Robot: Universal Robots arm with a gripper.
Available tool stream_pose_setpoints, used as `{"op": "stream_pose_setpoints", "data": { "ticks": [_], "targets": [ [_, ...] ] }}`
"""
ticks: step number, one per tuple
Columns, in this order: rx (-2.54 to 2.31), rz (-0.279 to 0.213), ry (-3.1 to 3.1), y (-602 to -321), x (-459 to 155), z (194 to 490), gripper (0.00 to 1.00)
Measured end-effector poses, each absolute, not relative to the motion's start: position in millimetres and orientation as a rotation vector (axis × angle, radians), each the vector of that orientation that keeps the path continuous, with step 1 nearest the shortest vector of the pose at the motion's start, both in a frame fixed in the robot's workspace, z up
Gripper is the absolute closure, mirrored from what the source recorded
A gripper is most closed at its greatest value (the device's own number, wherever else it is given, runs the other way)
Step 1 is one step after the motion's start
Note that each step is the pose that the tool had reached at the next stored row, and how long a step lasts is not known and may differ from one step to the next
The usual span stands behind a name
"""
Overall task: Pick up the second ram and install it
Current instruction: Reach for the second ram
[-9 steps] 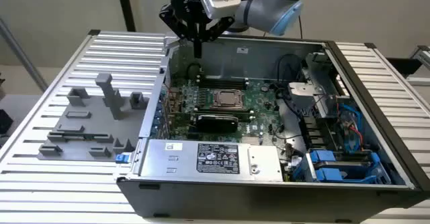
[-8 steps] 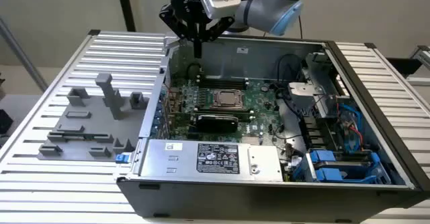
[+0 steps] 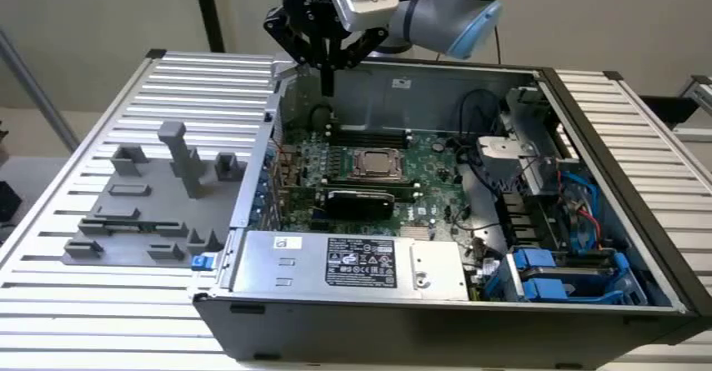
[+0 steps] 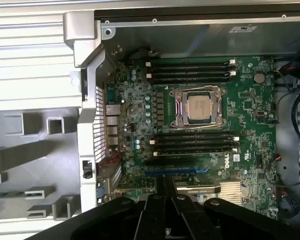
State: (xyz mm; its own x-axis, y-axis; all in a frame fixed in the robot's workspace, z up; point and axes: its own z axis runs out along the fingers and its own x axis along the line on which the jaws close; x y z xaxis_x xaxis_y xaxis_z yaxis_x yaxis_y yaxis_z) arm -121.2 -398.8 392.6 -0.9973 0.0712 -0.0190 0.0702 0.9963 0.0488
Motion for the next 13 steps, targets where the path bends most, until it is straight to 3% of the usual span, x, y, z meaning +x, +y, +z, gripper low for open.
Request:
{"op": "stream_pose_setpoints", "data": {
  "ticks": [13],
  "targets": [
    [0.11,0.074,3.118,-399,-142,393,1.0]
  ]
}}
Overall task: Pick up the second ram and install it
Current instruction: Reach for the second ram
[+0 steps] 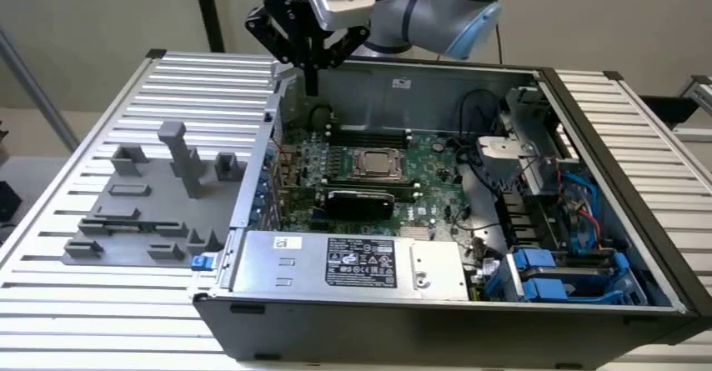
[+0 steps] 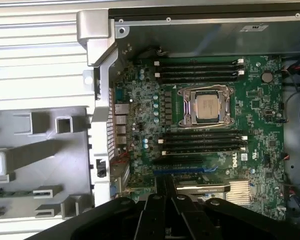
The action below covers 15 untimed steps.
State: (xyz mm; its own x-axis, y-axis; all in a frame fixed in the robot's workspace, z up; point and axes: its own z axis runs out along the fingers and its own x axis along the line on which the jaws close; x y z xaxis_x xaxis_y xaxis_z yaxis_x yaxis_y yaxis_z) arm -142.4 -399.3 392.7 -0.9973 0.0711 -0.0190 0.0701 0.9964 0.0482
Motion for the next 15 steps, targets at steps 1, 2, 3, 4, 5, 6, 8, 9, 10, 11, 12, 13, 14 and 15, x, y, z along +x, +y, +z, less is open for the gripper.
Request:
{"op": "stream_pose_setpoints", "data": {
  "ticks": [1,2,3,4,5,6,8,9,10,11,12,13,14,15],
  "targets": [
    [0.11,0.074,3.118,-400,-147,393,1.0],
    [0.11,0.074,3.118,-400,-151,393,1.0],
    [0.11,0.073,3.118,-400,-156,393,1.0],
    [0.11,0.073,3.118,-400,-161,393,1.0],
    [0.11,0.072,3.118,-401,-165,393,1.0],
    [0.11,0.072,3.118,-401,-170,393,1.0],
    [0.11,0.07,3.118,-402,-179,393,1.0],
    [0.11,0.069,3.118,-402,-183,393,1.0],
    [0.11,0.067,3.118,-403,-188,393,1.0],
    [0.11,0.066,3.118,-403,-192,393,1.0],
    [0.11,0.064,3.118,-404,-197,393,1.0],
    [0.11,0.063,3.118,-405,-201,393,1.0],
    [0.11,0.061,3.118,-405,-206,393,1.0],
    [0.11,0.059,3.118,-406,-210,393,1.0]
  ]
}}
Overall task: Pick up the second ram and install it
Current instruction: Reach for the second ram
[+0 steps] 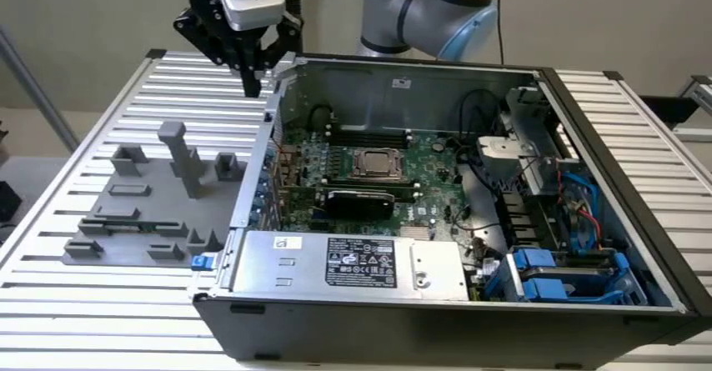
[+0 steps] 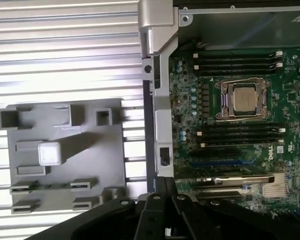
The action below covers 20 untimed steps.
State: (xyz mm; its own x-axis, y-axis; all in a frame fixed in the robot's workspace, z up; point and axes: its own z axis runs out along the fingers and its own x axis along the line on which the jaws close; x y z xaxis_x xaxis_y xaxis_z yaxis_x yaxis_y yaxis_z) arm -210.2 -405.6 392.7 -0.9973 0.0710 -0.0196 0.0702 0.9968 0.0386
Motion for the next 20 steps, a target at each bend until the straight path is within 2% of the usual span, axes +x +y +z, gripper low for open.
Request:
{"op": "stream_pose_setpoints", "data": {
  "ticks": [20],
  "targets": [
    [0.11,0.018,3.117,-416,-301,392,1.0]
  ]
}}
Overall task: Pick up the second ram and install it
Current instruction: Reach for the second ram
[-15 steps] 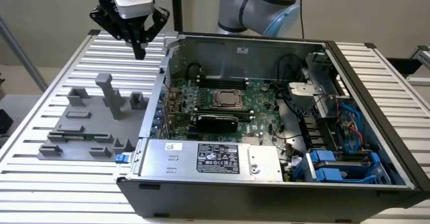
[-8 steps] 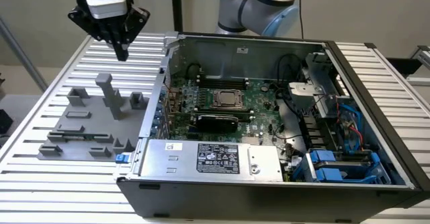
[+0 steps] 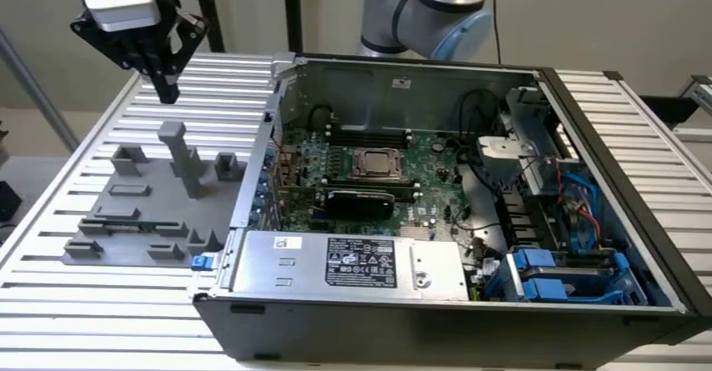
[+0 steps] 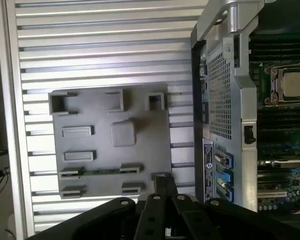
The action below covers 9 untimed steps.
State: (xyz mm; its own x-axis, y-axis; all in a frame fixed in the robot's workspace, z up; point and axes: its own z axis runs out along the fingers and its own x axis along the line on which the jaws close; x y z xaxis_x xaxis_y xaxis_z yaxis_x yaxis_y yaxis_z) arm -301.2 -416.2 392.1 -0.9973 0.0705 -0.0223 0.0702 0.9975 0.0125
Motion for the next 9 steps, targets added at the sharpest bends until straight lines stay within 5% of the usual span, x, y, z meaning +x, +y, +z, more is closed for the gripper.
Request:
{"op": "stream_pose_setpoints", "data": {
  "ticks": [9],
  "targets": [
    [0.11,0.009,3.117,-420,-342,385,1.0]
  ]
}}
